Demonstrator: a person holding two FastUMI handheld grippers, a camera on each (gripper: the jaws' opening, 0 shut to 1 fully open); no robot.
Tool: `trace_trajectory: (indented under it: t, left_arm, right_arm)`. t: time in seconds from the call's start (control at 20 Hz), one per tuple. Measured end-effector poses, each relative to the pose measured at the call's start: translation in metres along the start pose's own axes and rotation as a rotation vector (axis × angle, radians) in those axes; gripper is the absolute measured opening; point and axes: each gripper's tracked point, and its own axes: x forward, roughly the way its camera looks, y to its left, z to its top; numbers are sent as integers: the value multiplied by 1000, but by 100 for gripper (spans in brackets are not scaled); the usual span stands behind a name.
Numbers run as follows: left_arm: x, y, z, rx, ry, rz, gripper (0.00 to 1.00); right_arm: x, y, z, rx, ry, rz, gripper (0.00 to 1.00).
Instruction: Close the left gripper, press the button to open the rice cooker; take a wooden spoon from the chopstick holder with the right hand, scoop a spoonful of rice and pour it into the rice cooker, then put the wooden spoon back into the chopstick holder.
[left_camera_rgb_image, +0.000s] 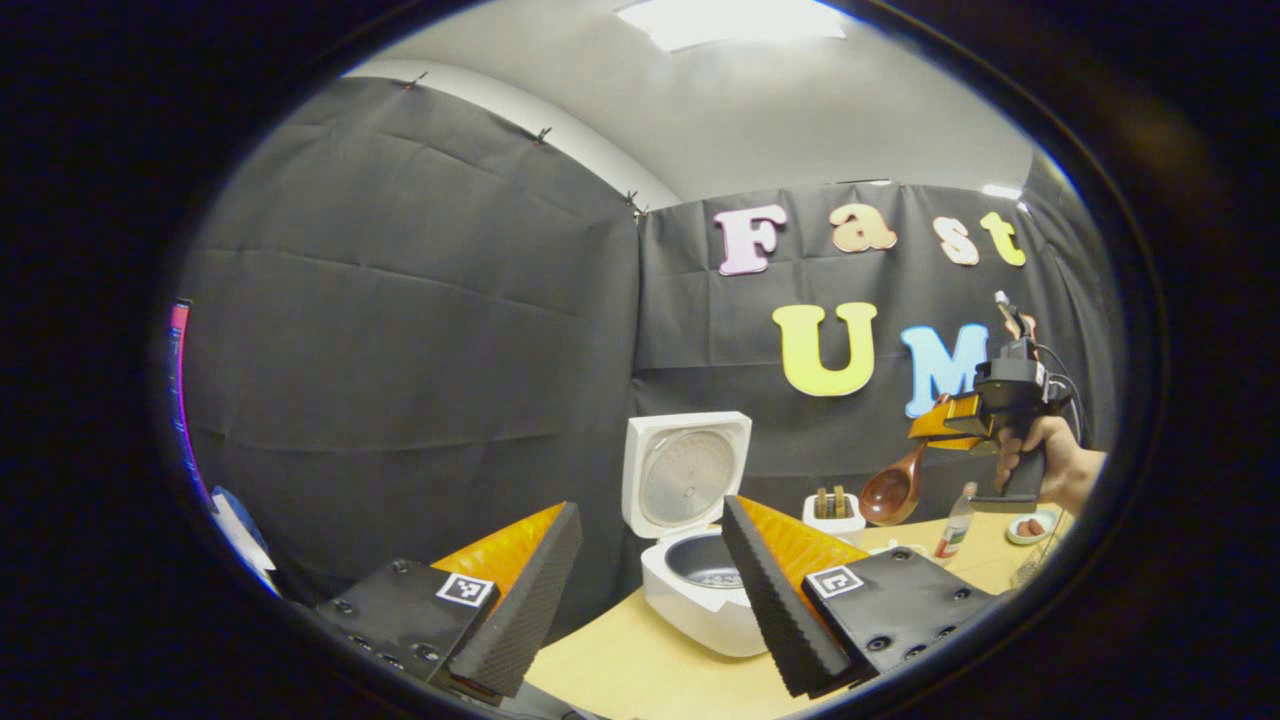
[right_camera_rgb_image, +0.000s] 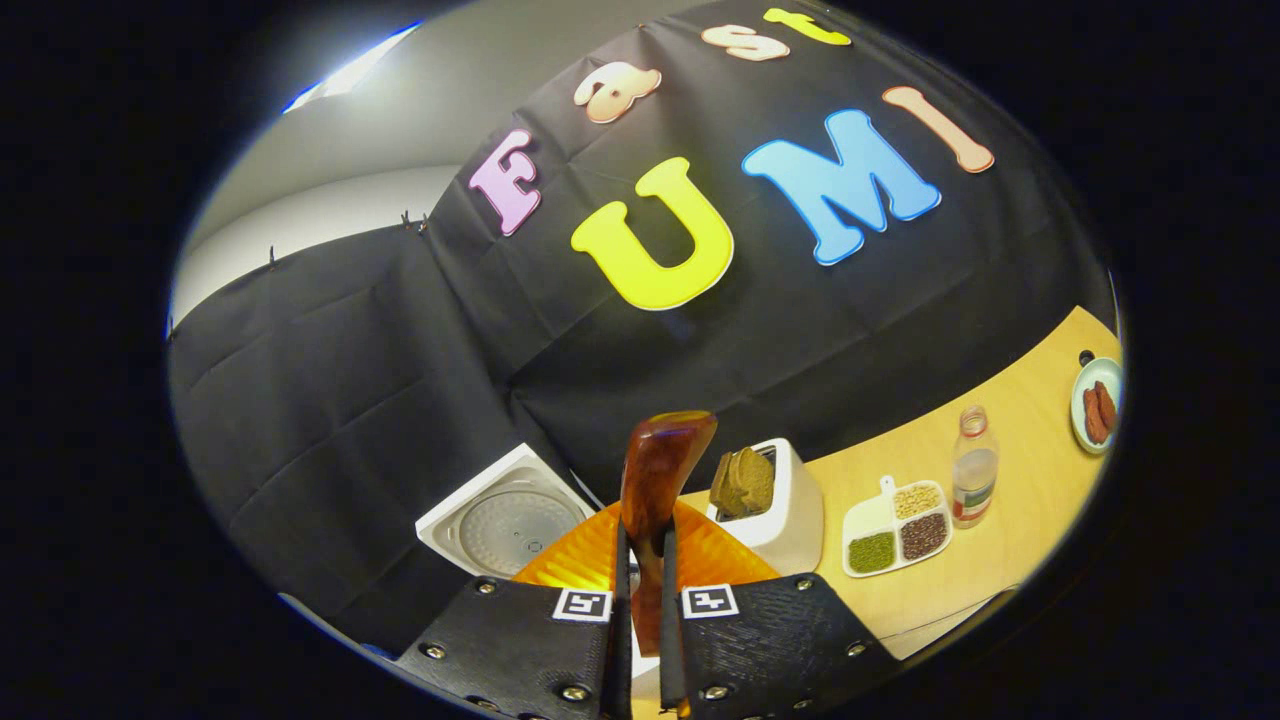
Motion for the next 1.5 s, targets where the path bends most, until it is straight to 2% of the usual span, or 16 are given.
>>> trace_trajectory:
  t: [0.4,1.0,1.5]
  left_arm:
    - [-1,-62,16,-9,-29,-98,98]
    - [-1,-136,31,-26,-37,-199,98]
    - [-10,-186,41,21,-48,-268,98]
  right_arm:
    - [-70,-76,53,19,-93,-114,11]
    - [-173,-195,94,19,-186,-298,11]
    - [-238,-289,86,38,-214,-470,11]
